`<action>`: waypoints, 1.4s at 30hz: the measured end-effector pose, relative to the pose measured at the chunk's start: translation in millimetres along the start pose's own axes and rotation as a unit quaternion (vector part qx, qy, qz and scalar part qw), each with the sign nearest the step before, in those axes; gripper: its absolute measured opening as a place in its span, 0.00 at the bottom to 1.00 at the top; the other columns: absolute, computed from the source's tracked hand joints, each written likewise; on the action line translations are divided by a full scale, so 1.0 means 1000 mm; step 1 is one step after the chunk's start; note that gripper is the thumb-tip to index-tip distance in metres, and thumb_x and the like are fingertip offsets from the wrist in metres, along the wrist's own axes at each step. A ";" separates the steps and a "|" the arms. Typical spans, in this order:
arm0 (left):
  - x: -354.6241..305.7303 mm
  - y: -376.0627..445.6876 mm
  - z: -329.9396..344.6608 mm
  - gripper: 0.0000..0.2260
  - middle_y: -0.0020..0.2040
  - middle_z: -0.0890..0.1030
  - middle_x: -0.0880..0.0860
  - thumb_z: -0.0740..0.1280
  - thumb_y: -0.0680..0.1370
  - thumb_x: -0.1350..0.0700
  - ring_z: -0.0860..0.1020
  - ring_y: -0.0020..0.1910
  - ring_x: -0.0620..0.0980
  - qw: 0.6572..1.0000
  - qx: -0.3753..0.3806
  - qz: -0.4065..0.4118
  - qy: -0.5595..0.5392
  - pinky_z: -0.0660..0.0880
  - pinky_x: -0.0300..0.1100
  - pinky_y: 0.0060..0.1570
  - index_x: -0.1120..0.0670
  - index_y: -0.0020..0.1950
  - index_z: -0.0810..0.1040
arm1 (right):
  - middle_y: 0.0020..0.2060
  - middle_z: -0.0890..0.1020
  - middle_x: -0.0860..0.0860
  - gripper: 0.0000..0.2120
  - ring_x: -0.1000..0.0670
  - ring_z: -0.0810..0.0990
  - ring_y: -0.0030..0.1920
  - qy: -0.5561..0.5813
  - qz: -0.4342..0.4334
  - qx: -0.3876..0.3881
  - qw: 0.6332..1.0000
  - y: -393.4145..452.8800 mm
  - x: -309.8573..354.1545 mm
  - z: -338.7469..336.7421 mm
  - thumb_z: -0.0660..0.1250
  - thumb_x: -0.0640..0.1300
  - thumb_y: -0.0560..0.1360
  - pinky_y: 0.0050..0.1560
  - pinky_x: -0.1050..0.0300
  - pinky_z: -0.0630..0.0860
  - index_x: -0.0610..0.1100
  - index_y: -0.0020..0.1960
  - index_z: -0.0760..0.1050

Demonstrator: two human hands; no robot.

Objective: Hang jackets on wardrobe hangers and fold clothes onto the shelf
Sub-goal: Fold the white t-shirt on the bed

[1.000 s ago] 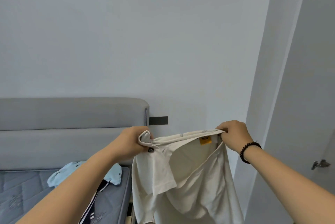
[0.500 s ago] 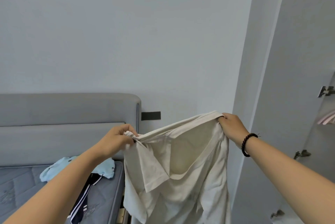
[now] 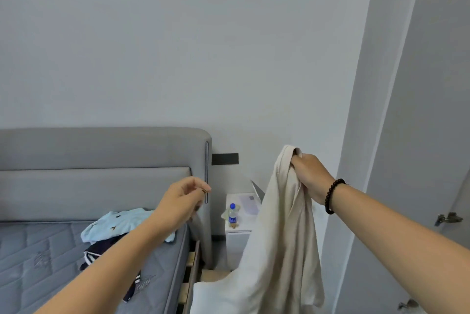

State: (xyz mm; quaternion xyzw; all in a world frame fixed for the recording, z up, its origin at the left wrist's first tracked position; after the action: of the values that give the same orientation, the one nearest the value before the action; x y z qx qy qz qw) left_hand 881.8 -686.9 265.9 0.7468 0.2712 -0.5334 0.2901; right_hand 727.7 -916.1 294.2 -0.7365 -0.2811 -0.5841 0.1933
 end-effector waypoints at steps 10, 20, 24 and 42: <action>0.027 -0.042 0.090 0.18 0.62 0.70 0.43 0.70 0.73 0.50 0.72 0.57 0.39 0.904 0.020 0.368 0.219 0.72 0.33 0.52 0.46 0.60 0.67 | 0.24 0.57 0.53 0.24 0.52 0.55 0.27 -0.189 -0.140 0.010 0.972 -0.023 0.038 0.051 0.63 0.47 0.76 0.28 0.59 0.54 0.48 0.28 0.53; 0.078 0.011 0.035 0.16 0.44 0.77 0.56 0.78 0.64 0.51 0.77 0.41 0.58 0.676 0.099 0.321 0.656 0.64 0.48 0.36 0.54 0.47 0.79 | 0.34 0.79 0.46 0.08 0.50 0.74 0.36 -0.357 -0.144 0.015 0.923 -0.024 0.036 0.053 0.68 0.43 0.71 0.36 0.59 0.70 0.39 0.37 0.78; 0.081 0.032 -0.023 0.20 0.25 0.72 0.51 0.83 0.40 0.52 0.70 0.21 0.50 0.643 0.103 0.368 0.664 0.59 0.37 0.22 0.50 0.19 0.73 | 0.42 0.77 0.54 0.11 0.55 0.75 0.43 -0.442 -0.137 0.024 0.886 -0.020 0.023 0.040 0.63 0.34 0.71 0.39 0.69 0.70 0.46 0.45 0.80; 0.023 0.019 -0.150 0.23 0.37 0.75 0.54 0.70 0.69 0.41 0.72 0.37 0.50 0.989 0.081 0.109 -0.057 0.67 0.44 0.40 0.62 0.36 0.74 | 0.37 0.73 0.45 0.09 0.46 0.72 0.38 0.010 -0.064 -0.042 0.997 -0.028 0.080 0.092 0.58 0.37 0.78 0.40 0.54 0.70 0.38 0.44 0.75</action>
State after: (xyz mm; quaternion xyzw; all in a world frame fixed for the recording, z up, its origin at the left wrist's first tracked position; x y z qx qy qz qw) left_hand 998.1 -589.7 286.2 0.7611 0.1272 -0.5609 0.2999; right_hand 791.8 -823.6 348.1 -0.7185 -0.3004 -0.6143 0.1272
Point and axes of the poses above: each hand's wrist, its own y-axis towards the middle knuckle, its own z-axis out of the palm, x = y × z, the point moved 2 cm from there along y, towards the middle knuckle
